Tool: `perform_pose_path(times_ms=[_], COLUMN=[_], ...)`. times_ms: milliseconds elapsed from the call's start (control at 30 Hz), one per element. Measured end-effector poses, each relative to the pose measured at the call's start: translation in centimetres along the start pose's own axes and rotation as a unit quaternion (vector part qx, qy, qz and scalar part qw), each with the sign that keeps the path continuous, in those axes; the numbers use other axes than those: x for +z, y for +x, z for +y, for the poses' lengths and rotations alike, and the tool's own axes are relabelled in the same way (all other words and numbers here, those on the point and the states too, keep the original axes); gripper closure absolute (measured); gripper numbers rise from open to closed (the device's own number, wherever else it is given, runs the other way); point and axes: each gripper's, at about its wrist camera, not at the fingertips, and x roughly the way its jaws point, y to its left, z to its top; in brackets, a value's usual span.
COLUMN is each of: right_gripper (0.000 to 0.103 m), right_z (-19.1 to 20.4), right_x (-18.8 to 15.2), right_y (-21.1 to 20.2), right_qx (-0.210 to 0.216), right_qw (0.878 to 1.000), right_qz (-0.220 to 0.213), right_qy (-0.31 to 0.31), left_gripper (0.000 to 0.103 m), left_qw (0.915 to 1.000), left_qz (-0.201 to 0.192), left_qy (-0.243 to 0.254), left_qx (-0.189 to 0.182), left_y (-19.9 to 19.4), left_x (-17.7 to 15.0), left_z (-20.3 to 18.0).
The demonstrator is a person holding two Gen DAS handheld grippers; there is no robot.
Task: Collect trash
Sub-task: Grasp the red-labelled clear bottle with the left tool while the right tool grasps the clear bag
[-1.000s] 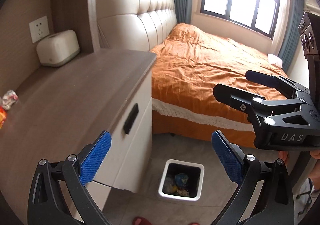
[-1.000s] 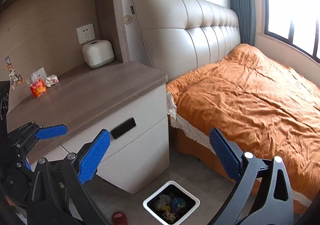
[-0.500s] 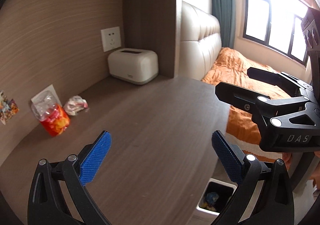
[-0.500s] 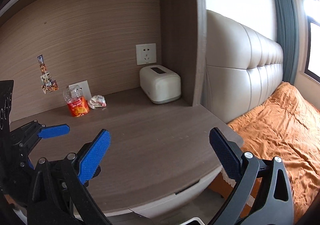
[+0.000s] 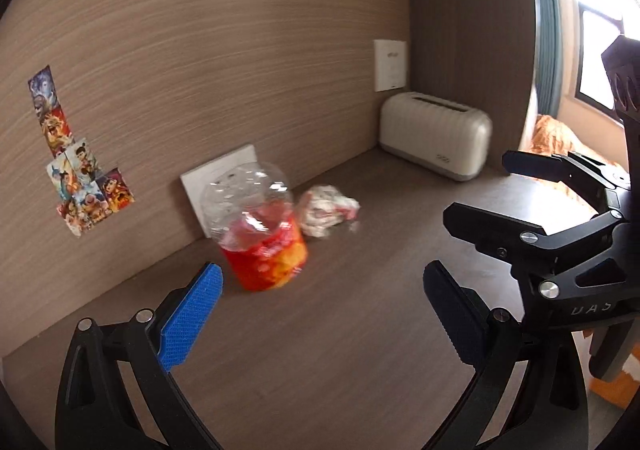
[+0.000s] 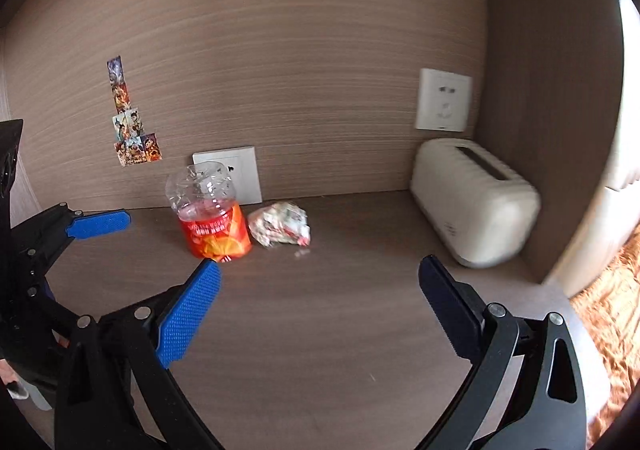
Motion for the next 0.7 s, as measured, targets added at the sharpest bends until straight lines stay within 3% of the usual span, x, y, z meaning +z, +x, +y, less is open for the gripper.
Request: perform_pose_path(times_ms=[200, 500, 600, 633, 667, 700], right_gripper=[0.004, 0.004, 0.004, 0.006, 0.017, 0.041], right_z=[0.3, 0.5, 0.1, 0.0, 0.0, 0.2], right_x=[1.6, 3.1, 3.3, 3.4, 3.5, 3.5], right_y=[6.8, 14.8, 16.4, 16.7, 16.8, 16.9], right_qx=[-0.005, 0.047, 0.069, 0.073, 0.079, 0.084], right_qw=[0.999, 0.993, 0.987, 0.987, 0.986, 0.985], right_qz=[0.044, 0.111, 0.142, 0.144, 0.146, 0.147], right_qy=[0.003, -0.001, 0.019, 0.022, 0.024, 0.023], left_gripper=[0.005, 0.006, 0.015, 0.025, 0.048, 0.059], left_qw=[0.9998, 0.9968, 0.9918, 0.9911, 0.9910, 0.9915], left_qz=[0.020, 0.060, 0.079, 0.080, 0.082, 0.084], left_qy=[0.002, 0.011, -0.015, -0.017, -0.016, -0.014], left_qx=[0.004, -0.052, -0.100, -0.105, -0.105, -0.099], left_y=[4.7, 10.6, 12.1, 12.3, 12.4, 12.6], left_x=[1.1, 1.8, 2.0, 2.0, 2.1, 2.1], left_z=[3.6, 6.7, 7.9, 8.1, 7.9, 7.8])
